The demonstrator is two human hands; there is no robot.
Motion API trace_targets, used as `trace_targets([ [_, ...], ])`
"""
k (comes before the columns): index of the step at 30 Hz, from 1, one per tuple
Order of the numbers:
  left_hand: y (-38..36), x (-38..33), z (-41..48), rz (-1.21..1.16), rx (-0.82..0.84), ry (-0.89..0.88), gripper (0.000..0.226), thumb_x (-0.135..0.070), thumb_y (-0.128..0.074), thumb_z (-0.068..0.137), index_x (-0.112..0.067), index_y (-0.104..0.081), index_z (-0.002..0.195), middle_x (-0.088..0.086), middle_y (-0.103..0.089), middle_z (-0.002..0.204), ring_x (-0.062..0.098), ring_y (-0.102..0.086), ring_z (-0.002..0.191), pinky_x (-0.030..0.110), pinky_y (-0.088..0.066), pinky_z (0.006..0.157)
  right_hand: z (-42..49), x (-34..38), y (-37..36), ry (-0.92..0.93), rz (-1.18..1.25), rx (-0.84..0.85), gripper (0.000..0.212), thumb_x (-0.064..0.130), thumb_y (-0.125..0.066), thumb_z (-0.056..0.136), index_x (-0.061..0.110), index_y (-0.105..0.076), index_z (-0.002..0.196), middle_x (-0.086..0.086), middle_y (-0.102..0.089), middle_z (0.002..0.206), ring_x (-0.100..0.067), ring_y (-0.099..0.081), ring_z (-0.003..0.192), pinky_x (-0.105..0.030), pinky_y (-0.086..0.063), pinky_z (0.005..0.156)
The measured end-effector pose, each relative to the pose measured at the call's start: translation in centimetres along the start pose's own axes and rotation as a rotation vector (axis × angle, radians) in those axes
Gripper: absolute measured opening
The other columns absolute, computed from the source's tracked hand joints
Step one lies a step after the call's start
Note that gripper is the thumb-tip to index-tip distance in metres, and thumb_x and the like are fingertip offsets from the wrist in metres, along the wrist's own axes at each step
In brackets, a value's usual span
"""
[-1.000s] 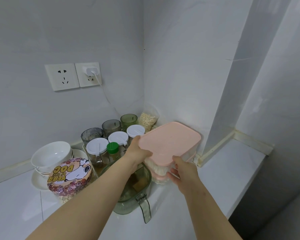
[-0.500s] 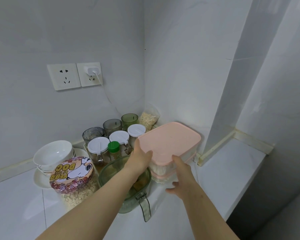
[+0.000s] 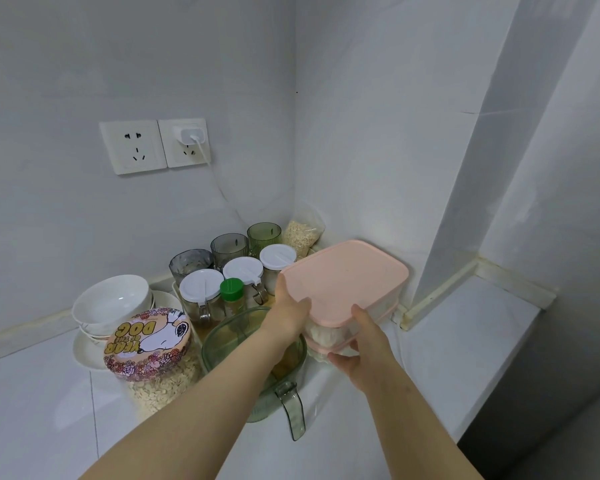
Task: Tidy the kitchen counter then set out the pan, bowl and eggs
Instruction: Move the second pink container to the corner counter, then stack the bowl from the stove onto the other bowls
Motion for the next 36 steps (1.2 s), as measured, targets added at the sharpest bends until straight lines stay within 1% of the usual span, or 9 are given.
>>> trace_targets([
  [3, 0.2, 0.2, -0.1, -0.014, 0.0, 0.012, 0.061, -0.001, -0.04, 0.094, -0.021, -0.015, 0.145, -0.004, -0.038, 0.13, 0.01, -0.034, 0.116, 0.024, -0.028, 0.099, -0.3, -0.2, 0.0, -0.026, -0.004, 0.006, 0.045, 0.03, -0.057, 0.091, 0.021, -0.043, 0.132, -0.008, -0.041, 0.126, -0.026, -0.042, 0.107, -0.044, -0.047, 0.09],
  [6, 1.0, 0.4, -0.4, -0.016, -0.029, 0.06, 0.059, -0.011, -0.048, 0.093, -0.021, -0.022, 0.144, -0.001, -0.043, 0.132, 0.015, -0.039, 0.114, 0.029, -0.033, 0.102, -0.4, -0.2, 0.4, -0.002, -0.042, -0.044, 0.047, 0.036, -0.058, 0.089, 0.022, -0.044, 0.132, -0.006, -0.046, 0.129, -0.028, -0.046, 0.113, -0.04, -0.046, 0.091],
  [11, 4.6, -2.8, -2.8, -0.013, -0.163, 0.0, 0.037, -0.023, -0.054, 0.092, -0.02, -0.047, 0.128, -0.006, -0.052, 0.118, 0.018, -0.052, 0.112, 0.031, -0.04, 0.098, -4.3, 5.6, -0.4, 0.489, -0.2, -0.223, 0.043, 0.022, -0.054, 0.091, 0.013, -0.043, 0.132, -0.005, -0.046, 0.133, -0.02, -0.046, 0.115, -0.029, -0.035, 0.091],
  [14, 8.4, -5.5, -5.4, -0.148, -0.218, -0.073, 0.01, -0.018, -0.053, 0.092, -0.023, -0.059, 0.1, -0.002, -0.064, 0.1, 0.015, -0.063, 0.091, 0.034, -0.049, 0.089, -8.3, 7.2, -4.7, 0.667, -0.235, -0.113, 0.018, 0.015, -0.051, 0.092, 0.018, -0.052, 0.11, 0.005, -0.054, 0.107, -0.014, -0.048, 0.1, -0.025, -0.035, 0.082],
  [15, 10.0, -6.4, -6.4, -0.183, -0.241, -0.095, 0.01, -0.017, -0.052, 0.093, -0.024, -0.059, 0.094, -0.003, -0.064, 0.094, 0.013, -0.064, 0.086, 0.032, -0.05, 0.085, -9.5, 7.1, -6.7, 0.68, -0.242, -0.056, 0.012, 0.013, -0.051, 0.092, 0.018, -0.053, 0.102, 0.008, -0.054, 0.097, -0.015, -0.05, 0.097, -0.024, -0.037, 0.077],
  [19, 18.0, -7.9, -11.5, -0.211, -0.361, -0.156, 0.014, -0.012, -0.049, 0.095, -0.02, -0.059, 0.091, 0.002, -0.064, 0.086, 0.014, -0.062, 0.078, 0.028, -0.049, 0.076, -13.3, 2.8, -15.2, 0.615, -0.262, 0.178, 0.016, 0.01, -0.053, 0.089, 0.024, -0.055, 0.081, 0.005, -0.057, 0.083, -0.015, -0.055, 0.082, -0.024, -0.042, 0.069],
  [21, 22.4, -7.3, -14.3, -0.213, -0.438, -0.156, 0.016, -0.011, -0.049, 0.094, -0.02, -0.06, 0.087, 0.002, -0.064, 0.084, 0.014, -0.063, 0.077, 0.026, -0.049, 0.073, -15.2, -0.5, -19.3, 0.568, -0.281, 0.271, 0.016, 0.009, -0.052, 0.089, 0.023, -0.055, 0.08, 0.001, -0.058, 0.084, -0.013, -0.055, 0.076, -0.024, -0.042, 0.067],
  [28, 37.5, -2.3, -26.5, -0.186, -0.753, -0.109, 0.017, -0.015, -0.048, 0.095, -0.024, -0.06, 0.086, -0.001, -0.065, 0.088, 0.013, -0.065, 0.084, 0.03, -0.049, 0.083, -23.5, -14.4, -31.3, 0.395, -0.389, 0.585, 0.018, 0.008, -0.05, 0.09, 0.021, -0.055, 0.079, -0.004, -0.06, 0.093, -0.013, -0.056, 0.072, -0.023, -0.04, 0.064],
  [36, 47.7, 4.5, -38.5, -0.198, -0.994, 0.0, 0.019, -0.012, -0.047, 0.094, -0.024, -0.06, 0.085, 0.0, -0.066, 0.087, 0.014, -0.064, 0.083, 0.034, -0.049, 0.087, -30.9, -28.2, -37.9, 0.248, -0.568, 0.785, 0.016, 0.01, -0.049, 0.091, 0.02, -0.055, 0.081, -0.002, -0.061, 0.091, -0.014, -0.058, 0.077, -0.025, -0.045, 0.068],
])
Point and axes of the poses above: each hand's wrist, its own z-axis towards the middle knuckle, its own y-axis out of the back of the hand, x = y × z, the point moved 9 cm from there along z, towards the middle knuckle
